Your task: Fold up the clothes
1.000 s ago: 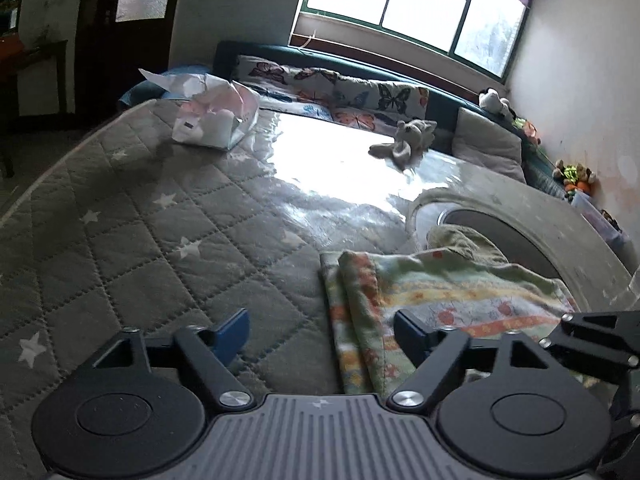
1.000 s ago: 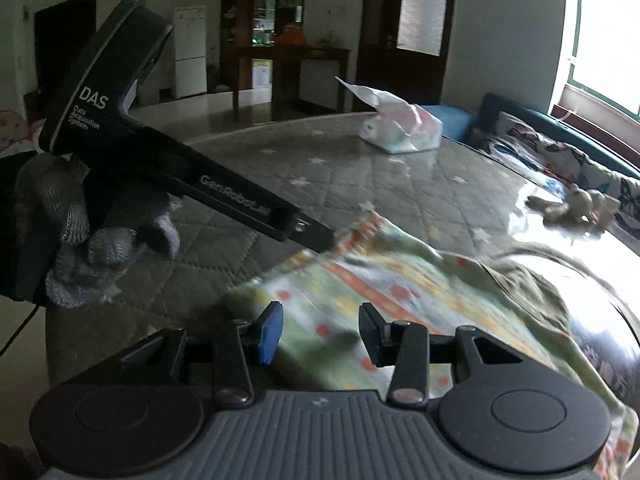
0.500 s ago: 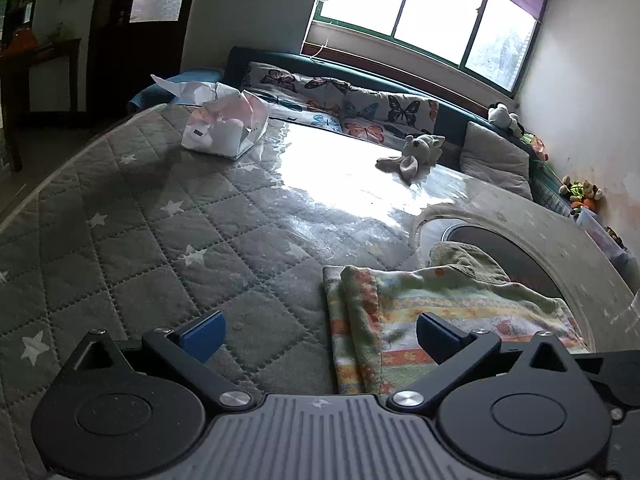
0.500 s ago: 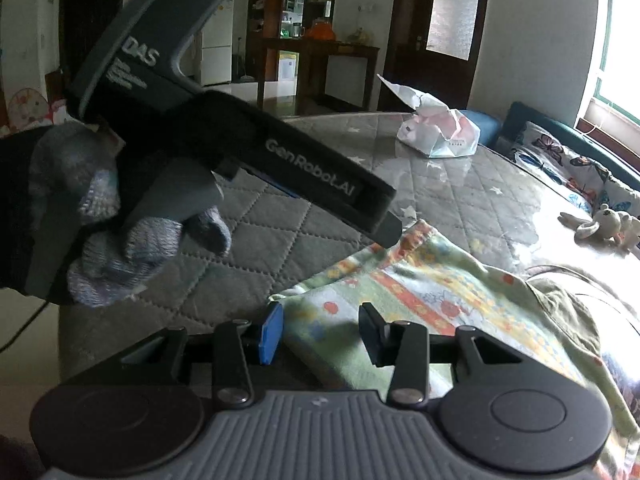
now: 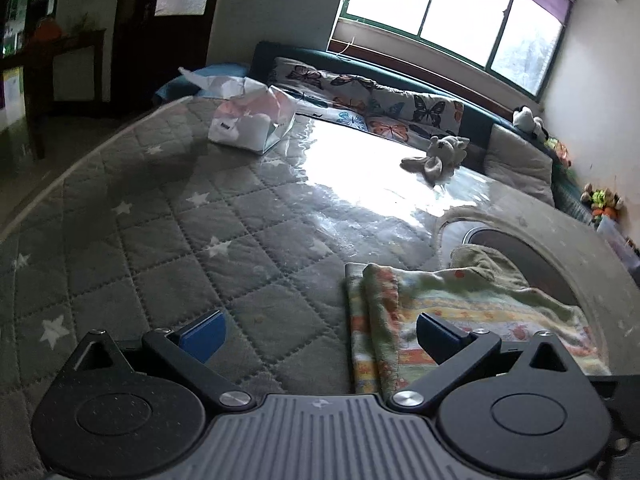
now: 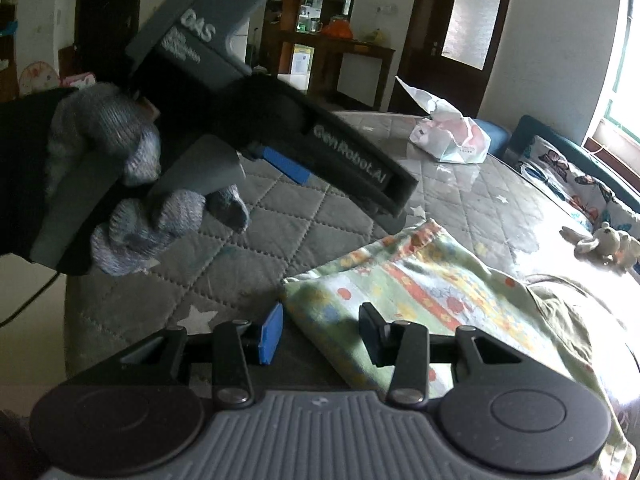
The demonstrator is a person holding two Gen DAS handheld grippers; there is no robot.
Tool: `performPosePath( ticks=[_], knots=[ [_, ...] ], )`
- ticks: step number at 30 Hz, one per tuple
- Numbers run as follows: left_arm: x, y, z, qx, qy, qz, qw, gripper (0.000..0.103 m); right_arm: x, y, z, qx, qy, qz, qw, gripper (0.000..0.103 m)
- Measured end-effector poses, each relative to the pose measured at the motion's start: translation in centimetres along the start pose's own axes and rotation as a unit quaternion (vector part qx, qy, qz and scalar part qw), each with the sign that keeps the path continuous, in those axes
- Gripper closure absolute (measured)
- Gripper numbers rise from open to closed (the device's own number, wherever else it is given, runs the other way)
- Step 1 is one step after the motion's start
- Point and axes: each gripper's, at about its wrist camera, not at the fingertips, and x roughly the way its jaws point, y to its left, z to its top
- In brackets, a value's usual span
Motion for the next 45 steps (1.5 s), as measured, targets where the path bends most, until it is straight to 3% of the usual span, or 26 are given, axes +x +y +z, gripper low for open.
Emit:
performPosePath(
  ticks=[5, 8, 10, 20, 22, 24, 25, 27, 30, 38, 45],
  knots=[
    [0.1, 0.8, 0.1, -0.045, 0.017, -0.024, 0.9986, 0.000, 0.7, 0.2, 0.1, -0.010, 0.004, -0.008, 1.000, 0.062],
    [0.4, 1.2, 0.2, -0.076, 0.028, -0.048, 0.9956, 0.000, 0.8, 0.3, 0.2, -0.016, 0.005, -0.015, 1.000, 0.074],
    [0.5, 1.1, 0.2, -0.088, 0.034, -0.060, 0.9937, 0.000, 0.4, -0.1, 0.4, 0.001, -0.005, -0.012, 1.000, 0.089],
    [1.9, 1.1, 0.5, -0.176, 0.073, -0.118, 0.9746, 0.002, -2.7, -2.6, 1.2, 0.063, -0.054, -0.007, 0.997, 0.093],
    [2.3, 0.8, 0.6, -0.186, 0.081, -0.131, 0.9705, 0.010, -3.0, -2.9, 1.1, 0.068, -0.059, -0.007, 0.996, 0.094],
    [2.8, 0.6, 0.6, -0.194, 0.092, -0.145, 0.9659, 0.030, -3.3, -2.8, 1.0, 0.073, -0.062, -0.006, 0.995, 0.094],
    [3.2, 0.5, 0.6, -0.199, 0.099, -0.154, 0.9627, 0.034, -3.4, -2.8, 0.9, 0.074, -0.063, -0.005, 0.995, 0.094],
    [4.0, 0.6, 0.2, -0.218, 0.116, -0.176, 0.9530, 0.060, -3.4, -2.9, 0.8, 0.076, -0.063, -0.003, 0.995, 0.094],
    [4.7, 0.7, -0.4, -0.229, 0.126, -0.176, 0.9492, 0.083, -3.3, -3.1, 0.6, 0.079, -0.062, 0.000, 0.995, 0.094],
    [4.6, 1.1, -0.8, -0.222, 0.121, -0.177, 0.9514, 0.090, -4.9, -4.8, -0.9, 0.128, -0.066, -0.008, 0.989, 0.083],
    [4.6, 1.3, -1.1, -0.223, 0.118, -0.179, 0.9509, 0.090, -5.9, -9.7, -4.7, 0.202, -0.041, -0.094, 0.974, 0.083]
  ],
)
